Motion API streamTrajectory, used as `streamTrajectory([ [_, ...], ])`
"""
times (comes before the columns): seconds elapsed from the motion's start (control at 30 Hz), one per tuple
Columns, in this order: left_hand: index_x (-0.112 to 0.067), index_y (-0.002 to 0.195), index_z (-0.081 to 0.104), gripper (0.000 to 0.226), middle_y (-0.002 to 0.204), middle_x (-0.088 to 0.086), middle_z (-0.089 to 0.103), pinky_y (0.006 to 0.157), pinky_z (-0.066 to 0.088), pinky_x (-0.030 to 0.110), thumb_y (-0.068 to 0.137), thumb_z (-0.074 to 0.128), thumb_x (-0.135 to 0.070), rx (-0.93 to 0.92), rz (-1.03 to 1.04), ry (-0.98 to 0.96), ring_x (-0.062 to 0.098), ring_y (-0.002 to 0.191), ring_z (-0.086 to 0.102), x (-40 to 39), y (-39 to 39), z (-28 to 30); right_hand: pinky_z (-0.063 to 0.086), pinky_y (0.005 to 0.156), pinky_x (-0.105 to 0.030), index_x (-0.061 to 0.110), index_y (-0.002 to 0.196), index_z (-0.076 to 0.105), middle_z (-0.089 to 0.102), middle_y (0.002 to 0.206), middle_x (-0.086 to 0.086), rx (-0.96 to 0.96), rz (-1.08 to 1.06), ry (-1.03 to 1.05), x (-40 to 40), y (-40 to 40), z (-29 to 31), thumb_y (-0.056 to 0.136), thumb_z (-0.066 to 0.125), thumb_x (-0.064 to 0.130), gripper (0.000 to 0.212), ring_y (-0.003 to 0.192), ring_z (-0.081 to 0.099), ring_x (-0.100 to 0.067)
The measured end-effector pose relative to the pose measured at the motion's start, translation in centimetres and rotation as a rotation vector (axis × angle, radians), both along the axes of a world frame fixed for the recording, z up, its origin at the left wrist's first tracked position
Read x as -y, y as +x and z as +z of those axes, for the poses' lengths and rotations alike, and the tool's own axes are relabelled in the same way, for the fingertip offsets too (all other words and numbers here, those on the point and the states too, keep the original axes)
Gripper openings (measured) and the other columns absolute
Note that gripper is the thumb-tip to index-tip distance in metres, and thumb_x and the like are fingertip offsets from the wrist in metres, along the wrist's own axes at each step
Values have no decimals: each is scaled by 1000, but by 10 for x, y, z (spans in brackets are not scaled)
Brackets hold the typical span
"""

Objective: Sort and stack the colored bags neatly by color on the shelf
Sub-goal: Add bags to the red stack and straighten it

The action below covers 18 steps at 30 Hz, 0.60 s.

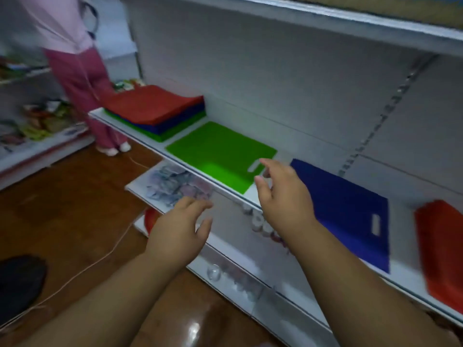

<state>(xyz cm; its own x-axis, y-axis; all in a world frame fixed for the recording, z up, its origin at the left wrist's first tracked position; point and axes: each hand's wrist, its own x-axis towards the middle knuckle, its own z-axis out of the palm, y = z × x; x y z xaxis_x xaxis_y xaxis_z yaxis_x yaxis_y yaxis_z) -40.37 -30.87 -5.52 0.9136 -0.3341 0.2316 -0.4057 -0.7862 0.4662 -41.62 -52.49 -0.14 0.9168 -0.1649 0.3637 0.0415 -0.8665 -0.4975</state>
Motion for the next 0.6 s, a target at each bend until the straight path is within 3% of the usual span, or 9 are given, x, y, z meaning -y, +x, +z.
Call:
streamTrajectory([
  [0.1, -34, 117, 66, 26, 106, -9, 62, 64, 51, 30, 92, 62, -33, 5, 104, -4, 16, 80, 64, -58, 24, 3, 45, 76, -34, 19, 135, 55, 57, 124, -5, 29, 112, -32, -57, 40, 4, 98, 54, 28, 38, 93, 60, -26],
  [0.2, -34, 118, 66, 26, 104, -9, 67, 64, 46, 26, 92, 60, -34, 20, 185, -41, 12, 73, 62, -95, 53, 2, 42, 77, -30, 22, 136, 54, 63, 124, -3, 8, 180, -58, -94, 83, 12, 101, 48, 30, 37, 98, 62, -24],
  [0.4, -43, 136, 46, 42, 89, -18, 62, 57, 50, 25, 95, 54, -42, -18, 271, -35, 5, 71, 59, -143, 139, -2, 51, 74, -38, 28, 144, 42, 66, 94, -2, -134, 255, -29, -149, 191, 9, 99, 49, 37, 47, 88, 62, -25],
  [0.47, -44, 139, 41, 45, 83, -20, 59, 58, 53, 27, 95, 53, -43, -18, 307, -44, 4, 70, 59, -159, 169, -2, 52, 77, -39, 29, 147, 36, 66, 94, -2, -213, 279, -32, -164, 234, 2, 98, 49, 40, 52, 90, 62, -26],
  [0.6, -47, 141, 34, 51, 89, -20, 59, 61, 55, 27, 94, 54, -44, -25, 325, -24, 5, 74, 59, -188, 218, 1, 51, 85, -39, 36, 153, 20, 67, 109, -7, -371, 257, -36, -190, 307, -4, 96, 50, 46, 65, 102, 62, -28],
])
